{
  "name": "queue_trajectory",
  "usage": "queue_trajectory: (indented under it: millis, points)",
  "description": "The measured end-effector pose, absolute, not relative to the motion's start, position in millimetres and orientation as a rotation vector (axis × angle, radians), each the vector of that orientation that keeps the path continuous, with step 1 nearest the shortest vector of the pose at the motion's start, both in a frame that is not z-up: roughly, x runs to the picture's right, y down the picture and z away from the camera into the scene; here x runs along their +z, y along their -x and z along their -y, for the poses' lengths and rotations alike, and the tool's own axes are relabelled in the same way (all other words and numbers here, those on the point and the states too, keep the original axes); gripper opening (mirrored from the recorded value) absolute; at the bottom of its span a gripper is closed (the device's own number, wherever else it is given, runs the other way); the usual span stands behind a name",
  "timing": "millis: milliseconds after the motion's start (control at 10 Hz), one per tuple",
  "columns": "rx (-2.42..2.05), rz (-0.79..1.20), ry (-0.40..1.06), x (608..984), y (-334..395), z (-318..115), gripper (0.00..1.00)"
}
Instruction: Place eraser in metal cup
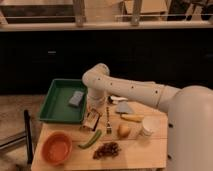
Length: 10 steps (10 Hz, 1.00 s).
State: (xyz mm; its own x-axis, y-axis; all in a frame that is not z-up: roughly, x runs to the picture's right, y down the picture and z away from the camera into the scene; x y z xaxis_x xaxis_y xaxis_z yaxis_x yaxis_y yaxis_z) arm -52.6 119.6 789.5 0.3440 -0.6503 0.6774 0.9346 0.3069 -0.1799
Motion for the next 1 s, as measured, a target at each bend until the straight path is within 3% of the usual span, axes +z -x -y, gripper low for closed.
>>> queue_trajectory:
  millis: [800, 1000]
  points:
    - [-1.185, 0.516, 0.638, 791, 63, -110, 0.08]
    - [-1.188, 0.517, 0.640, 794, 63, -106, 0.20]
